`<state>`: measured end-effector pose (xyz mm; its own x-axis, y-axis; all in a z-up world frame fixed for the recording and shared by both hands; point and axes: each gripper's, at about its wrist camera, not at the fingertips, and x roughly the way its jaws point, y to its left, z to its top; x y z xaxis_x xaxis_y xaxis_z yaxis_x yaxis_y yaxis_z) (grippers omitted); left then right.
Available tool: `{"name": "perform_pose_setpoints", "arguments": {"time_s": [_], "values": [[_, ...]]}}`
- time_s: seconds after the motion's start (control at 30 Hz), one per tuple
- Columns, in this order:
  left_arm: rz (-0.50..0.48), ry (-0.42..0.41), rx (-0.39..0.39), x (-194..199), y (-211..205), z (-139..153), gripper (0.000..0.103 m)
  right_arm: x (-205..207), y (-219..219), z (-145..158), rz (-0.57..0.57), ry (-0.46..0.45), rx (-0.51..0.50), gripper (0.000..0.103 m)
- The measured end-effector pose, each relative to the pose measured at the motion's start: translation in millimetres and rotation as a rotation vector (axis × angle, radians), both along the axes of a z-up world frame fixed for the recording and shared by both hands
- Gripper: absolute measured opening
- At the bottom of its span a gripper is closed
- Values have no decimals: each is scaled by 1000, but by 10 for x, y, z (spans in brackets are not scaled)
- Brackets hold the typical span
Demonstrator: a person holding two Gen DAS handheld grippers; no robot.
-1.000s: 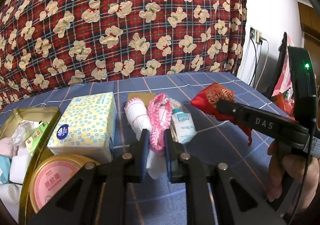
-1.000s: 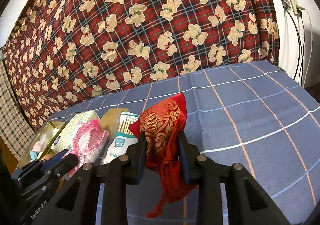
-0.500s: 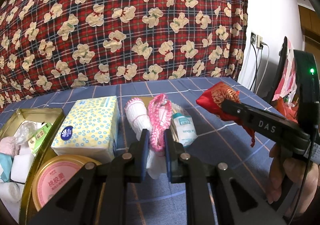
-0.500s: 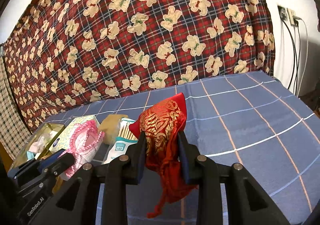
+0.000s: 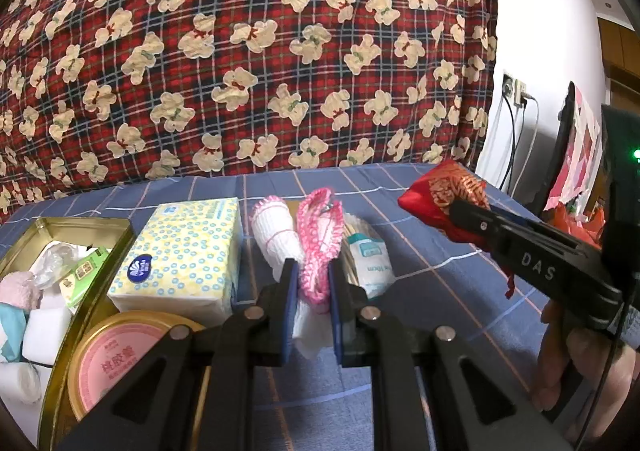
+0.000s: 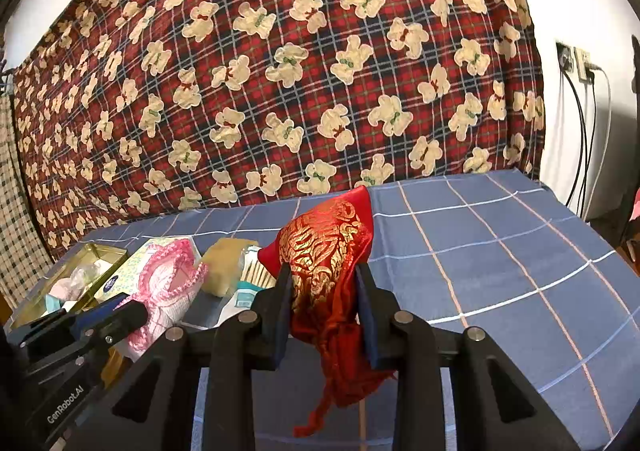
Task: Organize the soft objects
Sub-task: 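Lift the red embroidered pouch with the right gripper, then carry the red pouch over the gold tray with the right gripper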
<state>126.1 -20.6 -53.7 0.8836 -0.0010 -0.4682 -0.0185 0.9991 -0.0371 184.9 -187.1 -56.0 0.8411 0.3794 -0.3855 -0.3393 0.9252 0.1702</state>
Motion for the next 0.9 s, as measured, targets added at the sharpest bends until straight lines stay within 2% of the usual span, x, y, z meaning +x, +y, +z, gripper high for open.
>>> {"name": "perform_pose_setpoints", "arguments": {"time_s": [0.9], "values": [[27, -81, 17, -139, 24, 50, 12, -231, 72, 60, -5, -126, -55, 32]]}}
